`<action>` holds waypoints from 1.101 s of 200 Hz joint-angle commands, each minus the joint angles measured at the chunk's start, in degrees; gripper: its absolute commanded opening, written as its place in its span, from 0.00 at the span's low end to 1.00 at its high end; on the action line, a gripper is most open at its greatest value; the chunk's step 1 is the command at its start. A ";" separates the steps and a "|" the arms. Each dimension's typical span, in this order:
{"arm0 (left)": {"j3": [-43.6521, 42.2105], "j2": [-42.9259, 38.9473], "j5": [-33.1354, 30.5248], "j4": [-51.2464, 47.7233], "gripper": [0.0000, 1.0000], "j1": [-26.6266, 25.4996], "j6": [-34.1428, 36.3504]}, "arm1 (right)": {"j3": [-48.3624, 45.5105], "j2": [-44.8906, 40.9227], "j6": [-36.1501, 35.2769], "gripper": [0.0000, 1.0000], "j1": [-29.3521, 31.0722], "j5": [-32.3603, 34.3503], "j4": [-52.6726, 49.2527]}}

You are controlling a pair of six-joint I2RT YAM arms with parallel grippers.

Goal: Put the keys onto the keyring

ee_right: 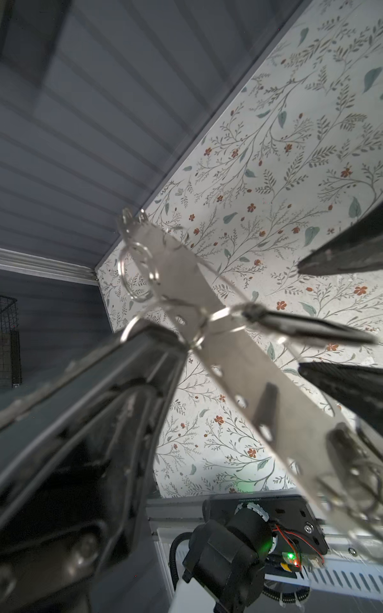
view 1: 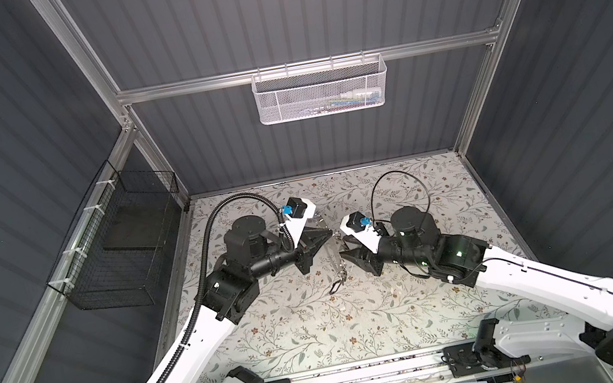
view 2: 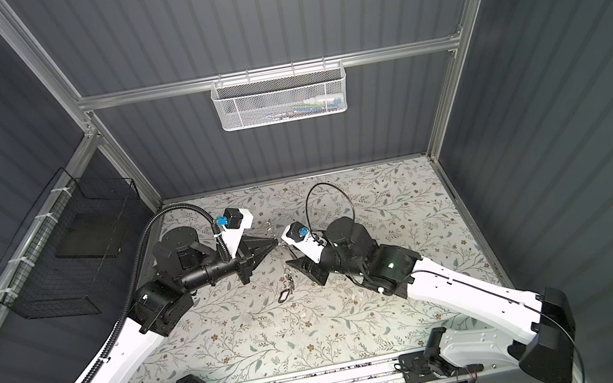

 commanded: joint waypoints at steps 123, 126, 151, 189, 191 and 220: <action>-2.99 1.24 2.94 13.62 0.00 0.10 -8.12 | -1.22 -1.31 26.34 0.40 -14.37 -29.78 24.95; -2.99 1.24 3.13 13.72 0.00 0.10 -8.18 | -1.12 -0.96 26.49 0.39 -14.34 -29.98 25.05; -2.80 1.40 3.66 14.14 0.00 0.10 -8.65 | -0.81 1.80 27.64 0.37 -14.43 -31.74 26.31; -2.74 1.40 4.47 14.49 0.00 0.10 -8.92 | -1.43 3.37 29.12 0.33 -14.68 -33.87 27.80; -2.78 1.44 4.51 14.49 0.00 0.10 -8.92 | -1.44 3.44 29.27 0.33 -14.66 -34.01 27.88; -2.73 1.56 5.06 14.47 0.00 0.10 -9.09 | -1.42 4.61 29.93 0.24 -14.67 -34.78 28.47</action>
